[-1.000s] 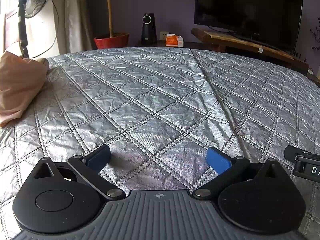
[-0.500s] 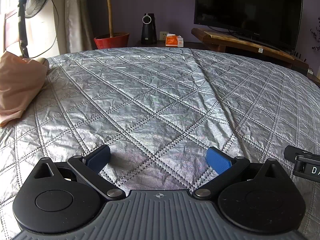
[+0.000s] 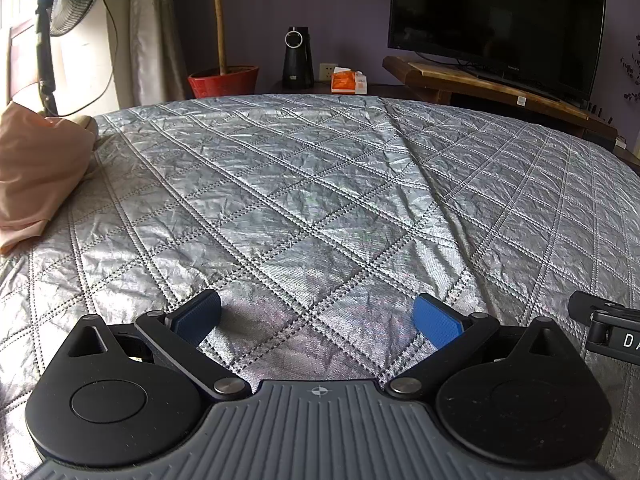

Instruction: Fold clothes

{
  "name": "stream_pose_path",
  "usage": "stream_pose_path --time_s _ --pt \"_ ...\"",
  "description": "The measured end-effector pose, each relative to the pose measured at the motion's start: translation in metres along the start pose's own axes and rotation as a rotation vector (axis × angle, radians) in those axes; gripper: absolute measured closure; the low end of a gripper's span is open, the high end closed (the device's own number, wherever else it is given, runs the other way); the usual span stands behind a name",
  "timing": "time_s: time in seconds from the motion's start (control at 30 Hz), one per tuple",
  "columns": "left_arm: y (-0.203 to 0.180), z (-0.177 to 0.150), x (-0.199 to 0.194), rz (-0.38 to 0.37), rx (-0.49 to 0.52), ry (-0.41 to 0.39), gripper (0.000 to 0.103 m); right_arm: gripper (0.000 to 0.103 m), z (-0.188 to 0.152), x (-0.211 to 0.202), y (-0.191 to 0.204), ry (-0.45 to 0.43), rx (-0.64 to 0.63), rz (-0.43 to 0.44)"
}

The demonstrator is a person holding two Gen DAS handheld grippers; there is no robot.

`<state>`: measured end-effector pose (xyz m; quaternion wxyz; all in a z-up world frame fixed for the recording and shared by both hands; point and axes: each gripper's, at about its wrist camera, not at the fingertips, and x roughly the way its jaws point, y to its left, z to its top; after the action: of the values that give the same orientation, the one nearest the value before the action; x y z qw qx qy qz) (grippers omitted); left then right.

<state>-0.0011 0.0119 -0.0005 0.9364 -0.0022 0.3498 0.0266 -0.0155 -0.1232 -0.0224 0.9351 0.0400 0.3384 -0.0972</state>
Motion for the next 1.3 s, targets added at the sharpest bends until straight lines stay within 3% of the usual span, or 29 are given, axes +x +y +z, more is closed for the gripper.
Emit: stream_pose_path --time_s 1.3 --pt "-0.002 0.001 0.001 -0.001 0.0 0.0 0.0 0.001 0.0 0.0 0.0 0.0 0.0 0.0"
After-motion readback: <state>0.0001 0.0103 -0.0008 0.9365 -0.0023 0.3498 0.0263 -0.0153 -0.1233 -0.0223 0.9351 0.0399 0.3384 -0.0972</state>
